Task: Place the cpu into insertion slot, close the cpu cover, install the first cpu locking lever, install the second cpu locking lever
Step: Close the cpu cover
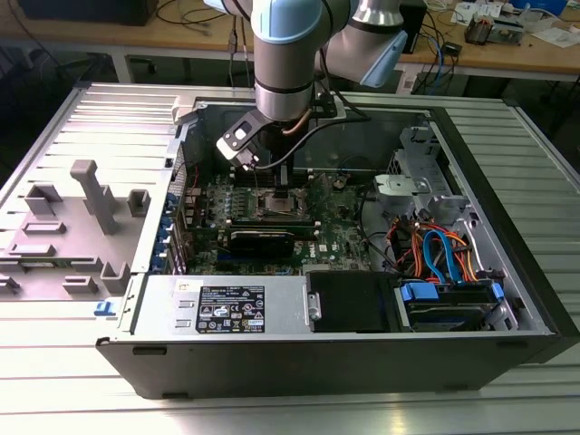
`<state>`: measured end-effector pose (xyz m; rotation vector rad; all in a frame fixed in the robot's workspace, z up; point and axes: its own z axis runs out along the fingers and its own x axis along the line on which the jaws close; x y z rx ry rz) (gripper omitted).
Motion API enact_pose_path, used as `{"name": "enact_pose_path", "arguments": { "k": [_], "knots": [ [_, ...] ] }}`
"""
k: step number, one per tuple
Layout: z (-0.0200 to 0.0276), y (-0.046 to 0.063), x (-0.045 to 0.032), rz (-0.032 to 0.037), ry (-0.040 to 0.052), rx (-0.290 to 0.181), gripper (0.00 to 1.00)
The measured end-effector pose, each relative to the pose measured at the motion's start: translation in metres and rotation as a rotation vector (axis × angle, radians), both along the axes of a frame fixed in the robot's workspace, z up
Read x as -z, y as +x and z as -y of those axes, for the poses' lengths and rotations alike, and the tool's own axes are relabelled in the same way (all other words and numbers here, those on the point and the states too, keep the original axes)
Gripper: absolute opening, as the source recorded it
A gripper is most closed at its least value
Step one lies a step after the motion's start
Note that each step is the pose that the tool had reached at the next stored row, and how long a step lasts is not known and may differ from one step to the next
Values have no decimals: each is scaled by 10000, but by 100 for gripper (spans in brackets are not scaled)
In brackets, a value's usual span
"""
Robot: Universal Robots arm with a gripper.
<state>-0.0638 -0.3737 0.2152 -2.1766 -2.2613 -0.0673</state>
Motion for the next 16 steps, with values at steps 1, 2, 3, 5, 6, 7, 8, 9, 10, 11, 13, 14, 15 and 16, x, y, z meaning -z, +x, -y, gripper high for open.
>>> {"name": "enact_pose_path", "arguments": {
  "k": [1,2,3,5,6,7,8,9,10,11,13,14,15,16],
  "knots": [
    [0,0,0,0,0,-1,11],
    [0,0,0,0,0,-2,11],
    [0,0,0,0,0,-2,11],
    [0,0,0,0,0,-3,11],
    [0,0,0,0,0,-4,11],
    [0,0,0,0,0,-5,11],
    [1,0,-8,0,-1,-5,11],
    [0,0,-19,0,0,-5,11],
    [0,0,-31,0,-1,-5,11],
    [0,0,-42,0,0,-5,11],
    [0,0,-67,0,0,-5,11],
    [0,0,-80,0,0,-5,11],
    [0,0,-97,0,0,-6,11],
    [0,0,-116,0,0,-6,11]
  ]
}}
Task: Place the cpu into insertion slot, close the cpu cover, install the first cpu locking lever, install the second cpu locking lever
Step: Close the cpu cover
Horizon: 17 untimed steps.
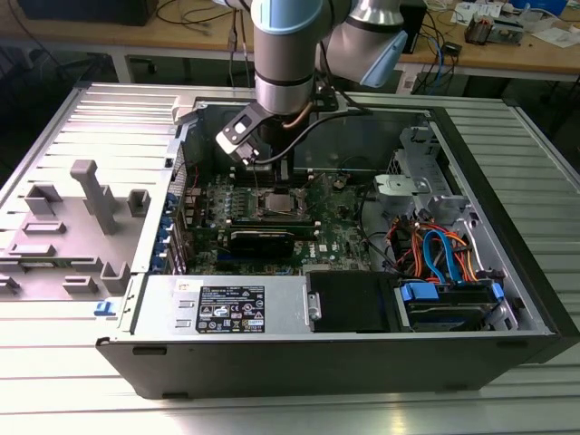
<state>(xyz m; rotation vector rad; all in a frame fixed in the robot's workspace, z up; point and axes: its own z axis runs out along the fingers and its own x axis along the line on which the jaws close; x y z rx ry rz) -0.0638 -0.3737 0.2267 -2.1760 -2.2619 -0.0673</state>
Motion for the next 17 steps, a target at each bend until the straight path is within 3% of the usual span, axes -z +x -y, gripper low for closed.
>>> {"name": "enact_pose_path", "arguments": {
  "k": [17],
  "knots": [
    [0,0,-185,0,14,1,11]
  ]
}}
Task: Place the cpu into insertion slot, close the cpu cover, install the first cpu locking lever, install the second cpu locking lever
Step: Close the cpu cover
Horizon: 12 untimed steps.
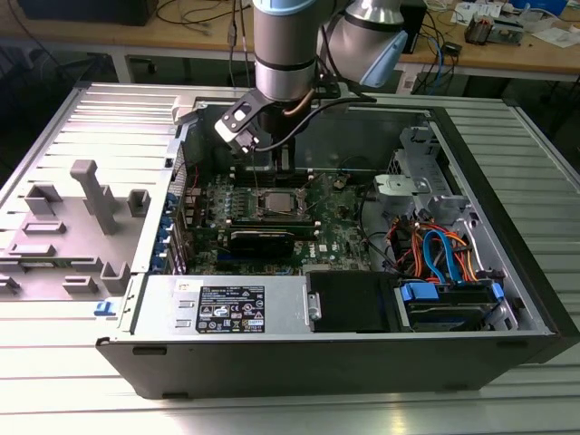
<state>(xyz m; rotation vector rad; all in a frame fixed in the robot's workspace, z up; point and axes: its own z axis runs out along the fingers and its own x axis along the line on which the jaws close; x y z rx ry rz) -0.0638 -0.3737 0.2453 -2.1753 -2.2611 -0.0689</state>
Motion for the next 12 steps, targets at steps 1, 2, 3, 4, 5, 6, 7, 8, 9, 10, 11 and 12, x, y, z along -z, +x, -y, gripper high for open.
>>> {"name": "enact_pose_path", "arguments": {
  "k": [1,2,3,4,5,6,7,8,9,10,11,12],
  "knots": [
    [0,0,-11,0,2,0,11],
    [0,0,-21,0,1,0,11],
    [0,0,-31,0,4,0,11],
    [0,0,-43,0,4,0,11],
    [0,0,-52,0,4,0,11],
    [0,0,-60,0,5,0,11],
    [0,0,-68,1,11,0,11],
    [0,0,-68,2,19,0,11],
    [0,0,-69,2,19,0,11],
    [0,0,-69,1,18,0,11],
    [0,0,-70,0,19,0,11],
    [0,0,-70,0,21,0,11]
  ]
}}
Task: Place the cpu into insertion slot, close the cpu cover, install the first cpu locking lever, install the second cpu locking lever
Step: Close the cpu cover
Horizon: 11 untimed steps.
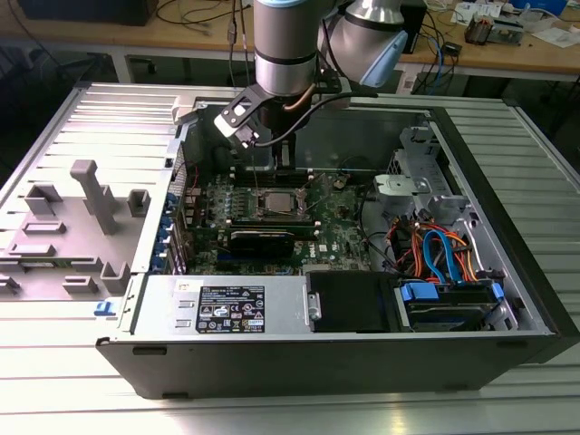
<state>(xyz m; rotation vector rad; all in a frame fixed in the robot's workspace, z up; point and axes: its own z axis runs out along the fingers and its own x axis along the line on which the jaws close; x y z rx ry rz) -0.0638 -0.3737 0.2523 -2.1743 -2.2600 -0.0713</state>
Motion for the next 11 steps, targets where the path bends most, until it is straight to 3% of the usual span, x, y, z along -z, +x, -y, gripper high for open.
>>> {"name": "enact_pose_path", "arguments": {
  "k": [11],
  "knots": [
    [1,0,-7,-2,-2,0,11]
  ]
}}
